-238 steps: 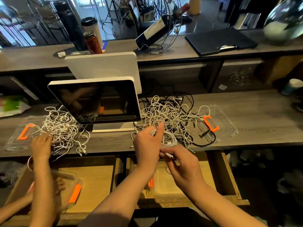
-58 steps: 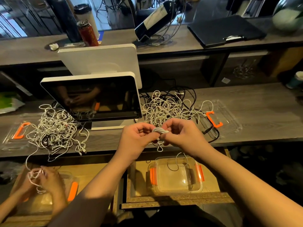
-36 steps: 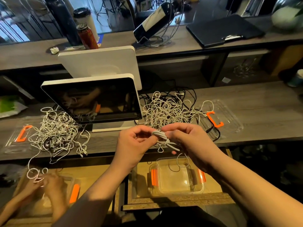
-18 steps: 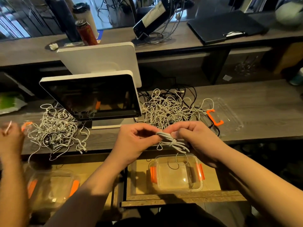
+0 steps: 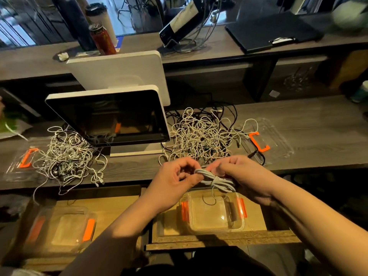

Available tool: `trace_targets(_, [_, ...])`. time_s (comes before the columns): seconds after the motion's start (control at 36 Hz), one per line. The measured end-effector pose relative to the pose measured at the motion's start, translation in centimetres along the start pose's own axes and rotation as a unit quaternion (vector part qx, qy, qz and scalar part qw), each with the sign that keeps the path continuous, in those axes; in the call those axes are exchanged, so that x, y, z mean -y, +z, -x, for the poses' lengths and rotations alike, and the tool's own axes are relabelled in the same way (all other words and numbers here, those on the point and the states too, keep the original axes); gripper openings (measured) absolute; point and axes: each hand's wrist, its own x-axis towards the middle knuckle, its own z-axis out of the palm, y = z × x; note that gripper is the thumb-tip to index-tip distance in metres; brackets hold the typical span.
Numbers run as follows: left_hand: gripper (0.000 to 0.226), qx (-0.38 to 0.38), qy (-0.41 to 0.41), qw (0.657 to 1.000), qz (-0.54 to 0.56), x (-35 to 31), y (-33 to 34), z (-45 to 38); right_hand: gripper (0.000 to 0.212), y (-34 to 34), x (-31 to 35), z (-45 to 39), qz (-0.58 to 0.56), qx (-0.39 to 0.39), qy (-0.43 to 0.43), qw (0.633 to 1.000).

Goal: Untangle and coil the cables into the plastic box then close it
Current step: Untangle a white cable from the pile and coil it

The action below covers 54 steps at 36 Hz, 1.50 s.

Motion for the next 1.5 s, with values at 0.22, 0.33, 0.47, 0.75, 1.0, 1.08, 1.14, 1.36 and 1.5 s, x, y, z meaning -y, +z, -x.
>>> trace_targets(0.22, [0.013,0.033,0.003,0.998,0.045,0.5,-0.2,-0.3,0.023,-0.4,-0.3,0.5,-0.023,0.002,0.007,1.0])
trace_targets(0.33, [0.014,0.054,0.006,0.997,0.054,0.8,-0.1,-0.2,0.025,-0.5,-0.4,0.7,0.011,0.004,-0.002,1.0])
trace_targets(0.47, [0.013,0.047,0.015,0.996,0.078,1.5,0.5,-0.1,0.025,-0.7,-0.2,0.9,0.022,0.011,0.007,1.0])
trace_targets(0.75, [0.011,-0.002,0.012,0.994,0.108,1.9,0.7,-0.1,0.018,0.4,0.6,2.2,0.245,-0.041,-0.156,0.956])
trace_targets(1.0, [0.014,-0.004,0.001,0.996,0.094,1.6,1.3,-0.6,0.014,0.4,-0.3,1.2,0.313,-0.088,-0.172,0.93])
trace_targets(1.08, [0.015,0.008,0.0,0.992,0.123,1.6,1.2,-0.6,0.001,0.0,-0.7,1.1,0.309,-0.073,-0.193,0.928])
trace_targets(1.14, [0.016,0.013,0.001,0.992,0.128,1.8,1.3,-0.6,0.004,-0.2,-0.9,1.1,0.304,-0.064,-0.207,0.928])
trace_targets(1.36, [0.019,0.039,-0.035,0.972,0.229,1.6,1.4,0.0,0.015,-0.2,-1.1,1.4,0.238,-0.043,-0.21,0.947])
trace_targets(1.5, [0.018,0.009,-0.056,0.96,0.275,1.6,1.5,0.1,0.013,-0.3,-1.3,1.4,0.216,-0.111,-0.188,0.952])
